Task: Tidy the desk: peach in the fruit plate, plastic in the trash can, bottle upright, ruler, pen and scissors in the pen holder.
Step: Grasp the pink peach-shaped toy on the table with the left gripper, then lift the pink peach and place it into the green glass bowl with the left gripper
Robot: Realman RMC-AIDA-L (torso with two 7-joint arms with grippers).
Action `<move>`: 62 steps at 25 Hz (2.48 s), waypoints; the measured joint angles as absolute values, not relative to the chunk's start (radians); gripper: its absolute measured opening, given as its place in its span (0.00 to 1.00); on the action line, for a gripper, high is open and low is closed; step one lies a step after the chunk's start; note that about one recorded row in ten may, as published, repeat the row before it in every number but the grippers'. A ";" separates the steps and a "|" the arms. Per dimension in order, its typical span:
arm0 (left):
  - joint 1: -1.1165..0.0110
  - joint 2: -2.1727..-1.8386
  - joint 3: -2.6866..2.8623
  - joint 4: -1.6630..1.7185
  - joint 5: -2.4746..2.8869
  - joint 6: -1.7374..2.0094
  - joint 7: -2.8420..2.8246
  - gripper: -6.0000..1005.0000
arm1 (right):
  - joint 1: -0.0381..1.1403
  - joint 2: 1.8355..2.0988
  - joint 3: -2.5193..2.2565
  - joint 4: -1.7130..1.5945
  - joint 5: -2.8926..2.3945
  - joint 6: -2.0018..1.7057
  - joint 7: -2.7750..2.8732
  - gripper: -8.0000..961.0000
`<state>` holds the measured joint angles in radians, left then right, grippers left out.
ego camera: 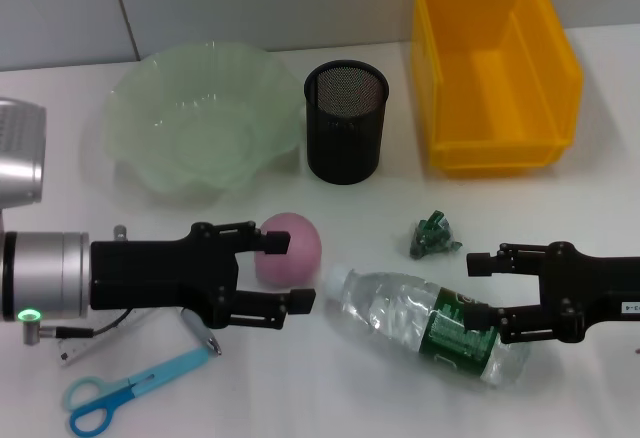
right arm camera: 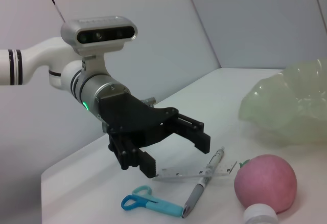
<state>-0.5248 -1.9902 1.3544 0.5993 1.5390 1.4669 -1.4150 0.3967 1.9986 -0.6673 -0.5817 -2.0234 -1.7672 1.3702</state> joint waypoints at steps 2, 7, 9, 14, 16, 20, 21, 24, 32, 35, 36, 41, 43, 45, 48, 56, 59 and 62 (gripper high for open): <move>-0.525 -1.994 1.354 0.625 1.555 1.456 -1.415 0.82 | 0.397 1.999 -0.667 -0.581 -2.024 -1.766 1.370 0.84; -0.526 -2.022 1.353 0.738 1.651 1.397 -1.421 0.81 | 0.396 1.999 -0.667 -0.581 -2.025 -1.764 1.371 0.84; -0.526 -2.037 1.351 0.791 1.705 1.363 -1.424 0.81 | 0.396 1.999 -0.667 -0.581 -2.025 -1.764 1.372 0.84; -0.538 -2.063 1.353 0.870 1.816 1.277 -1.425 0.80 | 0.393 1.999 -0.667 -0.581 -2.026 -1.764 1.382 0.84; -0.554 -2.065 1.357 0.869 1.845 1.255 -1.426 0.80 | 0.393 1.999 -0.667 -0.581 -2.026 -1.764 1.383 0.84; -0.578 -2.066 1.361 0.859 1.889 1.206 -1.428 0.79 | 0.393 1.999 -0.667 -0.582 -2.026 -1.764 1.383 0.84; -0.578 -2.066 1.361 0.859 1.889 1.206 -1.428 0.79 | 0.393 1.999 -0.667 -0.582 -2.026 -1.764 1.383 0.84; -0.584 -2.067 1.369 0.857 1.910 1.177 -1.428 0.79 | 0.393 1.999 -0.666 -0.584 -2.026 -1.764 1.383 0.84; -0.632 -2.069 1.427 0.794 1.972 1.101 -1.472 0.77 | 0.396 1.997 -0.664 -0.586 -2.026 -1.759 1.384 0.84; -0.644 -2.069 1.429 0.777 1.982 1.098 -1.480 0.77 | 0.398 1.996 -0.664 -0.586 -2.026 -1.751 1.384 0.84; -0.645 -2.069 1.429 0.776 1.983 1.098 -1.481 0.77 | 0.398 1.996 -0.664 -0.586 -2.026 -1.751 1.384 0.84; -0.651 -2.069 1.430 0.776 1.987 1.099 -1.496 0.76 | 0.401 1.994 -0.664 -0.585 -2.026 -1.750 1.384 0.84; -0.655 -2.069 1.430 0.776 1.990 1.098 -1.516 0.76 | 0.402 1.994 -0.664 -0.585 -2.026 -1.750 1.384 0.84; -0.662 -2.069 1.429 0.776 1.991 1.100 -1.539 0.75 | 0.402 1.994 -0.664 -0.584 -2.026 -1.750 1.384 0.84; -0.667 -2.069 1.429 0.776 1.992 1.104 -1.556 0.70 | 0.402 1.994 -0.664 -0.584 -2.026 -1.750 1.382 0.84; -0.667 -2.067 1.420 0.783 1.990 1.116 -1.590 0.51 | 0.401 1.994 -0.664 -0.585 -2.027 -1.750 1.379 0.84; -0.664 -2.065 1.361 0.797 1.983 1.161 -1.600 0.45 | 0.401 1.994 -0.664 -0.585 -2.034 -1.750 1.379 0.84; -0.664 -2.067 1.285 0.804 1.975 1.211 -1.610 0.41 | 0.401 1.994 -0.664 -0.586 -2.035 -1.750 1.380 0.84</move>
